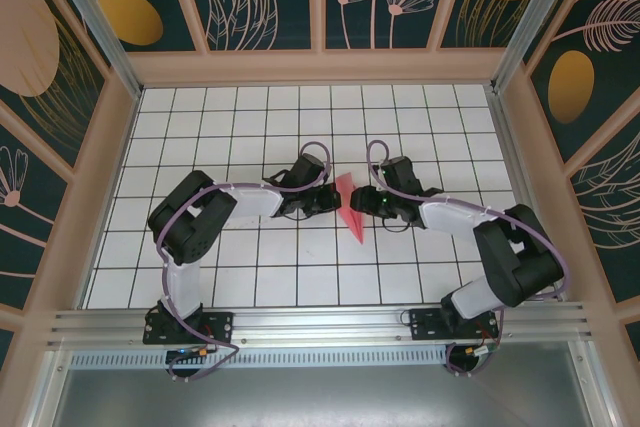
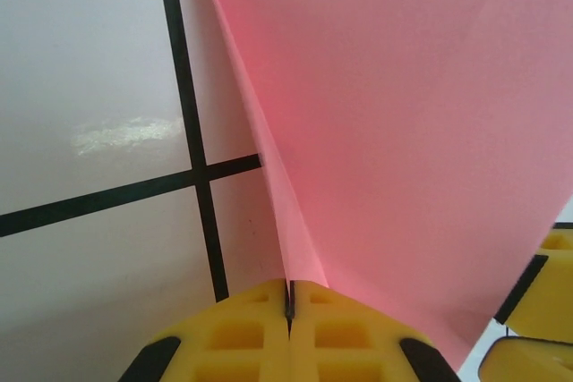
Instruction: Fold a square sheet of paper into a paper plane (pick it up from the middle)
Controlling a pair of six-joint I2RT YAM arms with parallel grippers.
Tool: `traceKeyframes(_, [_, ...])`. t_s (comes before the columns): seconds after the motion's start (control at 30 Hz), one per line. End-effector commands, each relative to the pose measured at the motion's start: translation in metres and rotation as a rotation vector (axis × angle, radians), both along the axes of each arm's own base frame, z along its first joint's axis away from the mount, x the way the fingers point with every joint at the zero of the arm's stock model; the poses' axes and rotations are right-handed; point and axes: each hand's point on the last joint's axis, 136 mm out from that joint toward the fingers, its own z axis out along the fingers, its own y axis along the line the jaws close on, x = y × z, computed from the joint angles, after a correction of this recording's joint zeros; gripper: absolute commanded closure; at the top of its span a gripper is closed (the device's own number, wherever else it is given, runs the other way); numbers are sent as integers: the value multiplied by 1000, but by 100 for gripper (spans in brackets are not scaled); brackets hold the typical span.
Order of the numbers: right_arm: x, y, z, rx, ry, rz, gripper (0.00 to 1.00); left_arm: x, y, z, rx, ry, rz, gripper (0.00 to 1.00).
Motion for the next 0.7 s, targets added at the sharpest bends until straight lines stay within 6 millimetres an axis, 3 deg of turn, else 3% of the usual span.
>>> traceKeyframes(0.0, [-5,8,-3,-9,15,55,53,0,3,-10,20,8,-9,100])
traceKeyframes(0.2, [-8,8,2,-15,5,54,59,0,2,-10,20,11,-10,100])
traceKeyframes(0.33, [-10,-1,11,-30,-21,20,58,0,2,-11,22,13,-8,100])
traceKeyframes(0.47, [-19,3,18,-3,-20,39,57,1,3,-11,22,14,-6,100])
traceKeyframes(0.67, [-32,11,2,10,33,54,55,1,2,-11,16,20,-3,100])
